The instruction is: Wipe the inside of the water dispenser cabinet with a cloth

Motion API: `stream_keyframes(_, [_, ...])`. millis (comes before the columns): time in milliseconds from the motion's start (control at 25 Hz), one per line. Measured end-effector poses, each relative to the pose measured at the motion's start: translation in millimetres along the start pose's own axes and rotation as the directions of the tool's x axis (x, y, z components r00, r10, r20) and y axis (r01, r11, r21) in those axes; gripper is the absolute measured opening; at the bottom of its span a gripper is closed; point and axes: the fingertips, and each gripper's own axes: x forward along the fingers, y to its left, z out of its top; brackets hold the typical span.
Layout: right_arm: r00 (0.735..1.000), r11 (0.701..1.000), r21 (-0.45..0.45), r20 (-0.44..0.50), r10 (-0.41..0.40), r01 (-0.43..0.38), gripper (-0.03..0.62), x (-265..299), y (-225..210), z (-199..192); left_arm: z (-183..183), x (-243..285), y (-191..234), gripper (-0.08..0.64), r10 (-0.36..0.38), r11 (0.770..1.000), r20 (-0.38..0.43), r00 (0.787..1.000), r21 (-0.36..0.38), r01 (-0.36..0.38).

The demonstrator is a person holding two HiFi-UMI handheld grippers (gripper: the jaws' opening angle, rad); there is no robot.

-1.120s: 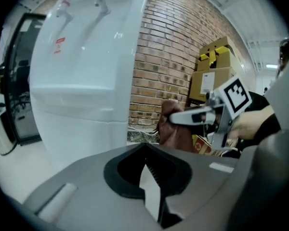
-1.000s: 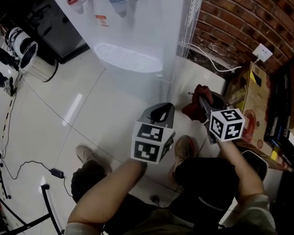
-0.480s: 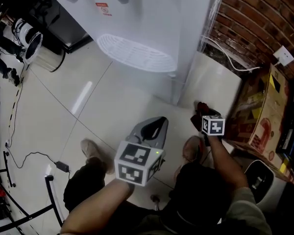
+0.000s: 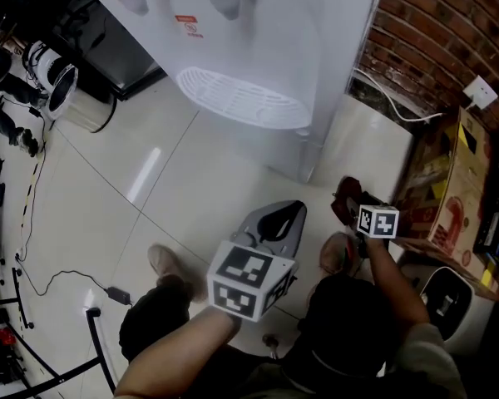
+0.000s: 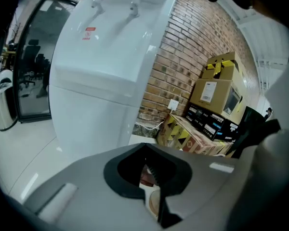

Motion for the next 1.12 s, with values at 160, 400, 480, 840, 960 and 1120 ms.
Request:
stream_keyframes(160, [0.996, 0.998, -0.032, 0.071, 0.059, -0.057, 0.267, -56.8, 19.9, 19.2, 27.0, -17.1, -15.0, 0.000, -0.022, 0.999, 0.072, 0.997, 0.028, 0.020])
stream_keyframes(400, [0.934, 0.989, -0.110, 0.333, 0.129, -0.097, 0.150, -187.5, 50.4, 129.1, 52.5, -56.8, -30.0, 0.000, 0.007, 0.990, 0.157, 0.988, 0.136, -0.028])
stream_keyframes(480, [0.903, 0.980, -0.170, 0.396, 0.168, -0.107, 0.107, -235.2, 75.3, 165.0, 66.7, -77.2, -26.4, 0.000, 0.038, 0.986, 0.209, 0.977, 0.152, -0.071])
stream_keyframes(840, [0.741, 0.900, -0.433, 0.590, 0.320, -0.045, 0.014, -407.6, 203.4, 234.0, 124.9, -161.8, -11.2, 0.000, 0.139, 0.974, 0.419, 0.897, 0.104, -0.200])
stream_keyframes(960, [0.697, 0.906, -0.423, 0.642, 0.320, -0.027, 0.014, -428.3, 216.2, 223.4, 132.2, -162.0, -24.3, 0.000, 0.126, 0.972, 0.440, 0.889, 0.125, -0.200])
stream_keyframes(1120, [0.651, 0.931, -0.362, 0.695, 0.306, -0.051, 0.014, -444.6, 205.2, 222.2, 130.2, -149.5, -29.5, 0.000, 0.131, 0.968, 0.420, 0.898, 0.143, -0.208])
